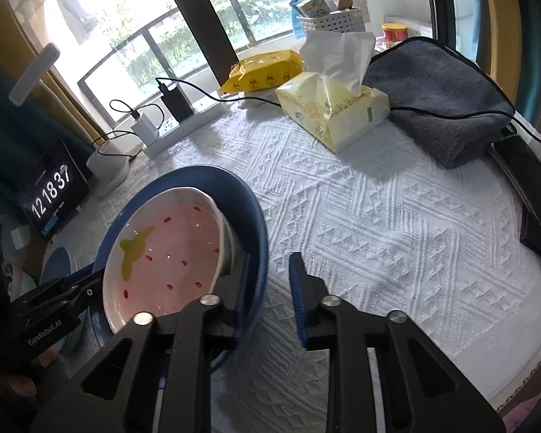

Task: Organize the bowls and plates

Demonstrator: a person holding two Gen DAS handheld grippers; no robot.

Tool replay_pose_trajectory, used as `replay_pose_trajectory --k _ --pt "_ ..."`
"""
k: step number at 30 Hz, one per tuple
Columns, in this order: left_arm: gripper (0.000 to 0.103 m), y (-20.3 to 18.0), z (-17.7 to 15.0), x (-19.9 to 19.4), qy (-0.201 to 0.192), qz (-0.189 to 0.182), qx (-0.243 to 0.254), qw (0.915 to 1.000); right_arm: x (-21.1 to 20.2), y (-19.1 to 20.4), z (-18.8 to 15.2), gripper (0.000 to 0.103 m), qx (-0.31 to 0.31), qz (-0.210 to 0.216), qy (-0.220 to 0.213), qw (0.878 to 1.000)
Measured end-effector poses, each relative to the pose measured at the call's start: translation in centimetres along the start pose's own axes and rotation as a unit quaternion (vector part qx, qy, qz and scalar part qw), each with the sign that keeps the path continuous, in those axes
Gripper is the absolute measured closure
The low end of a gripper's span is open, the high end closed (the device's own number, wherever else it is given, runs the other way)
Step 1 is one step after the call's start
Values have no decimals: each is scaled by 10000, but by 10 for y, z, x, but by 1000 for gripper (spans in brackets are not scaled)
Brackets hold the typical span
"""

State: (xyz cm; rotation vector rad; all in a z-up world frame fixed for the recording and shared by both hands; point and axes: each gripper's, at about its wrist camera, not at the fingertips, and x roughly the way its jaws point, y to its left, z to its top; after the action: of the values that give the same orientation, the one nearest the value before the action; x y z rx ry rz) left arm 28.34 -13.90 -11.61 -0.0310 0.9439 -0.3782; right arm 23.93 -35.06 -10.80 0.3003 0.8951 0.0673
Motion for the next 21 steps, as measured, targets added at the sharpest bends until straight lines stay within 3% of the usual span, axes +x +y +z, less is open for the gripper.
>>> replay_pose_trajectory --k 21 --pt "90 -1 -2 -5 -123 -97 5 9999 -4 3 0 91 41 -37 -80 10000"
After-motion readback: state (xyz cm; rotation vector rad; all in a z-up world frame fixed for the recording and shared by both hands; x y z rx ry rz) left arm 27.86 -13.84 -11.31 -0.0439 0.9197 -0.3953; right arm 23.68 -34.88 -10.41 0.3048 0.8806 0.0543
